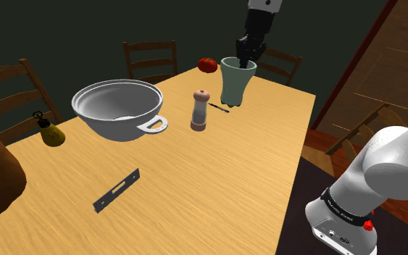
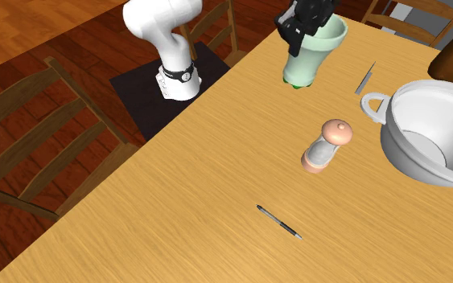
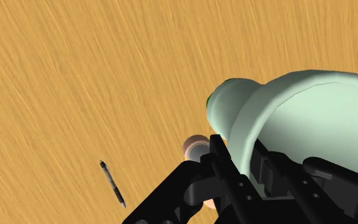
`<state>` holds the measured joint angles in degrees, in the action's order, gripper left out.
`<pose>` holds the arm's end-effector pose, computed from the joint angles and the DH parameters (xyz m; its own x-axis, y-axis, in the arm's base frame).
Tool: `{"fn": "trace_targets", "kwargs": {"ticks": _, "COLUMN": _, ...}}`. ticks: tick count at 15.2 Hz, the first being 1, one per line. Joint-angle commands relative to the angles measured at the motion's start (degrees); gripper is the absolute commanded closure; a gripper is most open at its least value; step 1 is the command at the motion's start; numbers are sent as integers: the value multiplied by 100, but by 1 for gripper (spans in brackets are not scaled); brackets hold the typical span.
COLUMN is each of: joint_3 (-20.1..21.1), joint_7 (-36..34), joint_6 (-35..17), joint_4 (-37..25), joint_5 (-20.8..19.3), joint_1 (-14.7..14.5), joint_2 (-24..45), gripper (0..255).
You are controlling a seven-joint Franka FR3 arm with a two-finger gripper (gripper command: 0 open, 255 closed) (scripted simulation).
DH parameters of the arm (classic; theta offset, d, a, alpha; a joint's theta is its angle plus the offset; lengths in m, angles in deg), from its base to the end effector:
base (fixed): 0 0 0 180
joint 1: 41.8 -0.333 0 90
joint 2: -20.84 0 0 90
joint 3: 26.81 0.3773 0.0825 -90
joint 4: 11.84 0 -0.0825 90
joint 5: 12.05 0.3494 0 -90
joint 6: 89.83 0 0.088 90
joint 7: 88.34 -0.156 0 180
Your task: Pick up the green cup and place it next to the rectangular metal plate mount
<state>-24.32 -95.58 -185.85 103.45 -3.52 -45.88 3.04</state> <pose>0.3992 0.0704 0.5967 0.9986 -0.0286 -0.0435 -0.0341 -0.9910 -0.1295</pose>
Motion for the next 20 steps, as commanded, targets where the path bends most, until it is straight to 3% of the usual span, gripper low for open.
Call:
{"fn": "trace_targets", "kwargs": {"ticks": 1, "joint_3": 180, "joint_7": -273, "joint_6": -46, "joint_4": -40, "joint_5": 60, "joint_1": -104, "joint_2": 42, "gripper": 255}}
{"fn": "trace_targets", "kwargs": {"ticks": 11, "joint_3": 1090, "joint_7": -1665, "joint_6": -262, "joint_4": -720, "joint_5": 182, "joint_1": -622, "joint_2": 722, "gripper": 255}}
{"fn": "trace_targets", "kwargs": {"ticks": 20, "joint_3": 1837, "joint_7": -3020, "joint_6": -318, "joint_4": -1973, "joint_5": -145, "joint_1": -1160, "joint_2": 1887, "gripper": 255}}
